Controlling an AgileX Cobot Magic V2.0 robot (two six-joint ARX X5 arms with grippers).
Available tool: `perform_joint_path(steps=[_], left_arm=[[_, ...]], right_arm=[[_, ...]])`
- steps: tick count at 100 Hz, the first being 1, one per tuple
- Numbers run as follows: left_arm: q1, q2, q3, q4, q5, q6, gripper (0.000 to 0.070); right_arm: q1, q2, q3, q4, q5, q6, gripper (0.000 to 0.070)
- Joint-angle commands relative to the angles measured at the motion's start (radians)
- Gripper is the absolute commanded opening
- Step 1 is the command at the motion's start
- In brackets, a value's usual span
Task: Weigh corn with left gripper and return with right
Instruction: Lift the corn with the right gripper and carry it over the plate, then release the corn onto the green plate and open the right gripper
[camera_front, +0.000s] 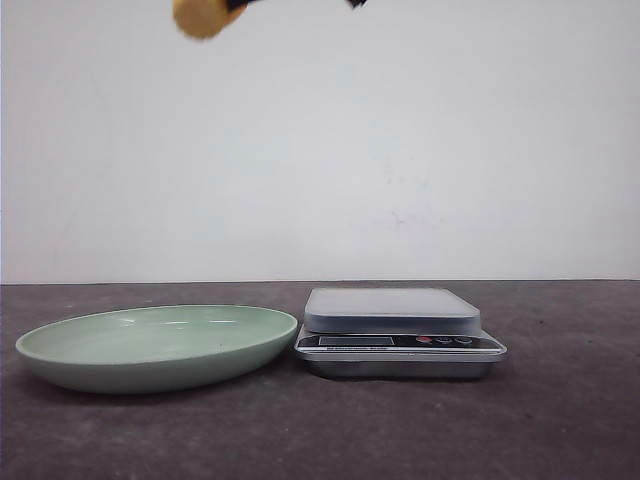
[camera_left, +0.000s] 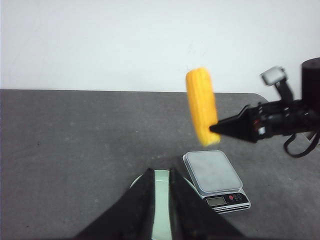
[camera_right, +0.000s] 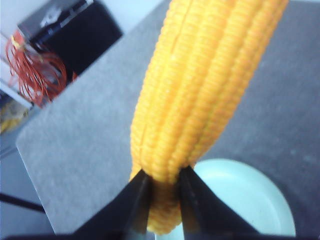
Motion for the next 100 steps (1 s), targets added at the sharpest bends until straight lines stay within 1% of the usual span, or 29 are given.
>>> perform_joint_path(steps=[1,21,31,40,61,65,68,69,70,71,73,74,76,77,78,86,90,92,100], left_arm=[[-0.008,0.002,0.021,-0.052,-0.003,0.015,0.0001],[-0.008,0.002,0.021,-0.052,-0.002,0.015,0.0001],[-0.008,0.002,0.021,-0.052,-0.002,0.015,0.0001],[-0.008,0.002,0.021,-0.052,-0.002,0.019,0.0001],[-0.008,0.002,0.021,-0.052,-0.002,0.023,0.0001],[-0.008,0.002,0.021,-0.052,-0.002,0.023,0.0001],[-0.008,0.002,0.021,-0.052,-0.002,0.023,0.0001],[-0.008,0.002,0.021,-0.052,-0.002,0.023,0.0001],[-0.008,0.002,0.021,-0.052,-0.002,0.023,0.0001],[-0.008,0.002,0.021,-0.052,-0.002,0.023,0.0001],[-0.008,0.002,0.021,-0.052,-0.002,0.023,0.0001],[-0.008,0.002,0.021,-0.052,-0.002,0.023,0.0001],[-0.008,0.002,0.021,-0.052,-0.002,0.023,0.0001],[-0.008,0.002,0.021,-0.052,-0.002,0.023,0.0001],[-0.008,0.002,0.021,-0.052,-0.002,0.023,0.0001],[-0.008,0.002,0.021,-0.052,-0.002,0.026,0.0001],[-0.008,0.002,0.021,-0.052,-0.002,0.030,0.0001],[-0.008,0.002,0.021,-0.052,-0.002,0.032,0.0001],[-0.008,0.001,0.021,-0.052,-0.002,0.044,0.0001]], right_arm=[[0.011,0.056,0.018,-0.009,-0.001,-0.002,0.0004],[0.011,0.198,0.018,-0.090,-0.016,0.047,0.0004],[0.018,0.274,0.018,-0.121,-0.060,0.048,0.0004],[0.029,0.326,0.018,-0.141,-0.078,0.048,0.0004],[0.058,0.391,0.018,-0.168,-0.077,0.048,0.0007],[0.063,0.391,0.018,-0.167,-0.070,0.048,0.0017],[0.070,0.391,0.018,-0.162,-0.058,0.048,0.0048],[0.072,0.391,0.018,-0.159,-0.052,0.048,0.0067],[0.075,0.391,0.018,-0.157,-0.048,0.048,0.0100],[0.076,0.391,0.018,-0.156,-0.047,0.048,0.0114],[0.078,0.391,0.018,-0.151,-0.044,0.048,0.0165],[0.079,0.391,0.018,-0.148,-0.045,0.048,0.0209],[0.080,0.391,0.018,-0.146,-0.046,0.048,0.0252],[0.080,0.391,0.018,-0.143,-0.046,0.048,0.0297],[0.080,0.391,0.018,-0.143,-0.047,0.048,0.0312],[0.080,0.389,0.018,-0.148,-0.059,0.048,0.0524],[0.080,0.389,0.019,-0.157,-0.066,0.048,0.0573],[0.080,0.388,0.019,-0.162,-0.075,0.047,0.0586],[0.074,0.373,0.019,-0.182,-0.104,0.046,0.0590]])
